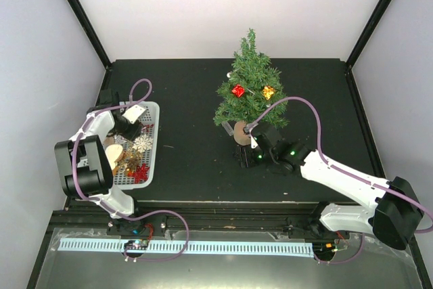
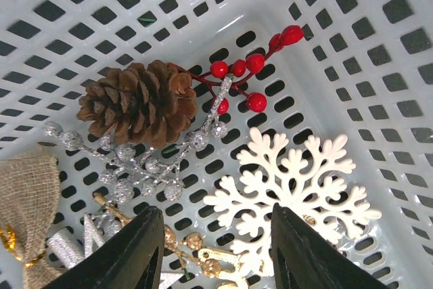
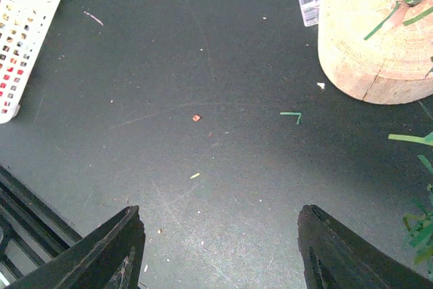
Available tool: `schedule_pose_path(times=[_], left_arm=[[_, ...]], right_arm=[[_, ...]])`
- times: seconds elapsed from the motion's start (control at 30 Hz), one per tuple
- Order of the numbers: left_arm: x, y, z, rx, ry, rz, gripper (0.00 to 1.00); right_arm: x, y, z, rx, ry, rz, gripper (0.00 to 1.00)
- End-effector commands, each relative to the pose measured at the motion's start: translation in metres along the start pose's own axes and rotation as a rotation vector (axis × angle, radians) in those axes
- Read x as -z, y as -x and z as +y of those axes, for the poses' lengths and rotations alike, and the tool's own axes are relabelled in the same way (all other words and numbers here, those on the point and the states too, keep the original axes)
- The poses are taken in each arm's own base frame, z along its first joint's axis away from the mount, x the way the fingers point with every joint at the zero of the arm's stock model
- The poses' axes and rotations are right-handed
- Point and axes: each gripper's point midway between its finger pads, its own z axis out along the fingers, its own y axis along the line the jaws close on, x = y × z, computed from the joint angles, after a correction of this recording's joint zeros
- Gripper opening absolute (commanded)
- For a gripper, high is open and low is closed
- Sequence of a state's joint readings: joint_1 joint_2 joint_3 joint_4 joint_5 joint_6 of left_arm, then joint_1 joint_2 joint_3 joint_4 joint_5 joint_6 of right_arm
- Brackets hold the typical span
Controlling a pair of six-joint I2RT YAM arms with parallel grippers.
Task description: Decorate the small christmas tree
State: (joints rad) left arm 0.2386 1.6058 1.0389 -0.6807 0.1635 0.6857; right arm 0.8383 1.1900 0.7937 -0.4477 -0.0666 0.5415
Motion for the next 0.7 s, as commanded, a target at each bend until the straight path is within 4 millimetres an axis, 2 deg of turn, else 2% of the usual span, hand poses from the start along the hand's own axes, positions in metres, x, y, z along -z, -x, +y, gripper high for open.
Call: schedule_pose_path(times=[0.0, 0.27, 0.67], left_arm=[[0.014, 0.007, 0.006, -0.072, 0.037, -0.017, 0.45], [0.001, 0.004, 0.009, -0.162, 0.017, 0.022, 0.45], [-0.017, 0.009, 0.027, -0.221, 0.046, 0.055, 0.45]], right_arm=[[-0.001, 0.003, 0.006, -0.001, 0.023, -0.007, 0.63], [-0.004, 0.001, 0.006, -0.005, 0.024, 0.005, 0.63], [-0.007, -0.001, 0.005, -0.006, 0.021, 0.011, 0.63]])
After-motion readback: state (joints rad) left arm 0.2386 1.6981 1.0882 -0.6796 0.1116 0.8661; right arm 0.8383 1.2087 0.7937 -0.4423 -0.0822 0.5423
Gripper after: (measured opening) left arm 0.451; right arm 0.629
